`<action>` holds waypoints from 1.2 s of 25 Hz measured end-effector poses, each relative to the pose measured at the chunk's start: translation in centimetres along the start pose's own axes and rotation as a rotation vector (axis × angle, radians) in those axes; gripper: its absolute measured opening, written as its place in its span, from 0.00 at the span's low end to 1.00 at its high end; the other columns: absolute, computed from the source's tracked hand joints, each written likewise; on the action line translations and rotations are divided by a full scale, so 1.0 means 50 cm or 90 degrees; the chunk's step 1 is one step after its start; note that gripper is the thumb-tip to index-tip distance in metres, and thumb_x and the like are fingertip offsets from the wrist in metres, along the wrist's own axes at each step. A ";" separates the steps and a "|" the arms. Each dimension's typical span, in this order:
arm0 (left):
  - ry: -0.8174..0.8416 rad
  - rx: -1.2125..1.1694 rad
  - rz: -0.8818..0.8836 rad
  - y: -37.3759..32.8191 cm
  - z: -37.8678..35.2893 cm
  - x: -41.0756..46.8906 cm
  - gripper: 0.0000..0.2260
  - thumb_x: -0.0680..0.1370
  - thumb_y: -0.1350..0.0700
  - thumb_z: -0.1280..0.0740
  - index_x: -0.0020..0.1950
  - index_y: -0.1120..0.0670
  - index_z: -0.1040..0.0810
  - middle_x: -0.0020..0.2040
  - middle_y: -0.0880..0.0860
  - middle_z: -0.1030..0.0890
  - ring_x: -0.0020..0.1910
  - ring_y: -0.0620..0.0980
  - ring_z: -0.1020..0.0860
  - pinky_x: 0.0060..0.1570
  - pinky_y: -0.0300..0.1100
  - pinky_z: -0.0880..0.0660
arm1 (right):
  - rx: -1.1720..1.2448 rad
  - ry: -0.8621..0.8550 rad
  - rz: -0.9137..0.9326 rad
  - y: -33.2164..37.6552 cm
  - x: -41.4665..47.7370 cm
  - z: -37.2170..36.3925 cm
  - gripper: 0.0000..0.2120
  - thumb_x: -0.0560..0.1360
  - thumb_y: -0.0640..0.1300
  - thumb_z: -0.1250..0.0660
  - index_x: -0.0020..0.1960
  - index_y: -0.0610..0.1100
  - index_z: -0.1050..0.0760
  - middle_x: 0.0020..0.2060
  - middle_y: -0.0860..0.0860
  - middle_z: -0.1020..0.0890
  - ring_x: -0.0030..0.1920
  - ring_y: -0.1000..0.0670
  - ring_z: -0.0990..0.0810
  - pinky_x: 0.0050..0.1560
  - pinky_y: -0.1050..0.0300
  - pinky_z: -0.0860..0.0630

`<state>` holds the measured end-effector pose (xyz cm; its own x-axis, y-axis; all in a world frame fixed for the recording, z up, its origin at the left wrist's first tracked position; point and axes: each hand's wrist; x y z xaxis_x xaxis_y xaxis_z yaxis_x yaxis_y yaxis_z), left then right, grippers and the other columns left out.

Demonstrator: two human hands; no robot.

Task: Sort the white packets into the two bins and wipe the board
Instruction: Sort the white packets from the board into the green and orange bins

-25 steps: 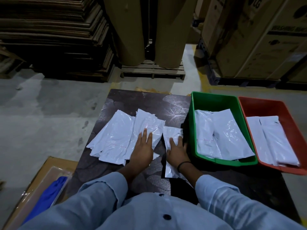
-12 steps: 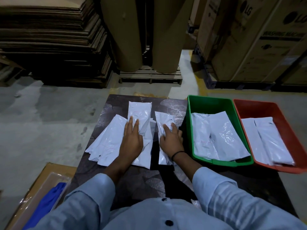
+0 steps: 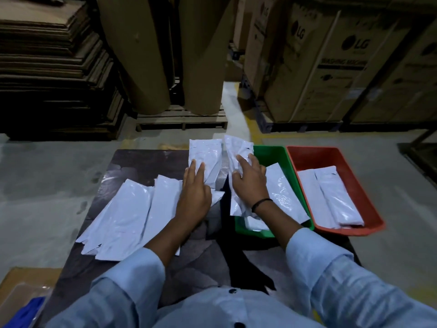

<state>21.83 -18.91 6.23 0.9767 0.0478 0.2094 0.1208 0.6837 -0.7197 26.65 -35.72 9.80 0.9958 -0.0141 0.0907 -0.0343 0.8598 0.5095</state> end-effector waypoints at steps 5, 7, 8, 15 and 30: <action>0.066 0.005 -0.048 -0.106 -0.081 0.004 0.28 0.79 0.60 0.49 0.81 0.61 0.43 0.83 0.60 0.49 0.82 0.59 0.54 0.80 0.55 0.51 | -0.125 0.008 -0.067 -0.162 0.025 0.078 0.25 0.78 0.48 0.40 0.75 0.51 0.35 0.78 0.42 0.42 0.72 0.35 0.40 0.71 0.39 0.39; 0.083 0.010 -0.052 -0.141 -0.107 0.002 0.28 0.79 0.61 0.49 0.80 0.63 0.43 0.82 0.62 0.48 0.82 0.60 0.54 0.80 0.57 0.51 | -0.154 0.034 -0.087 -0.209 0.023 0.088 0.25 0.79 0.48 0.41 0.75 0.51 0.35 0.78 0.43 0.42 0.72 0.35 0.41 0.71 0.38 0.40; 0.085 0.016 -0.053 -0.154 -0.122 0.001 0.27 0.80 0.63 0.48 0.80 0.64 0.43 0.82 0.63 0.47 0.82 0.61 0.54 0.79 0.58 0.51 | -0.162 0.046 -0.092 -0.226 0.020 0.088 0.25 0.79 0.48 0.41 0.75 0.51 0.35 0.78 0.43 0.42 0.72 0.35 0.41 0.70 0.38 0.40; 0.175 0.264 0.063 -0.197 -0.229 0.012 0.28 0.83 0.55 0.45 0.82 0.58 0.48 0.83 0.59 0.47 0.81 0.65 0.54 0.78 0.63 0.59 | -0.287 0.104 0.007 -0.269 0.007 0.046 0.24 0.82 0.55 0.49 0.74 0.48 0.35 0.77 0.41 0.39 0.78 0.38 0.47 0.75 0.36 0.53; 0.264 0.589 -0.041 -0.146 -0.286 0.006 0.34 0.85 0.39 0.54 0.83 0.60 0.55 0.82 0.64 0.55 0.80 0.67 0.63 0.75 0.67 0.67 | -0.246 0.179 0.074 -0.325 0.006 -0.027 0.29 0.84 0.55 0.54 0.81 0.43 0.54 0.80 0.39 0.52 0.80 0.41 0.55 0.79 0.45 0.59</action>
<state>23.80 -34.28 2.10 0.9791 -0.1449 -0.1428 0.1621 0.9798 0.1171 27.64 -49.00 0.37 0.9736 0.1857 -0.1329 -0.1655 0.9747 0.1501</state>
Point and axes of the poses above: each hand's wrist, its own x-axis towards the middle knuckle, its own z-axis out of the back of the hand, y = z × x
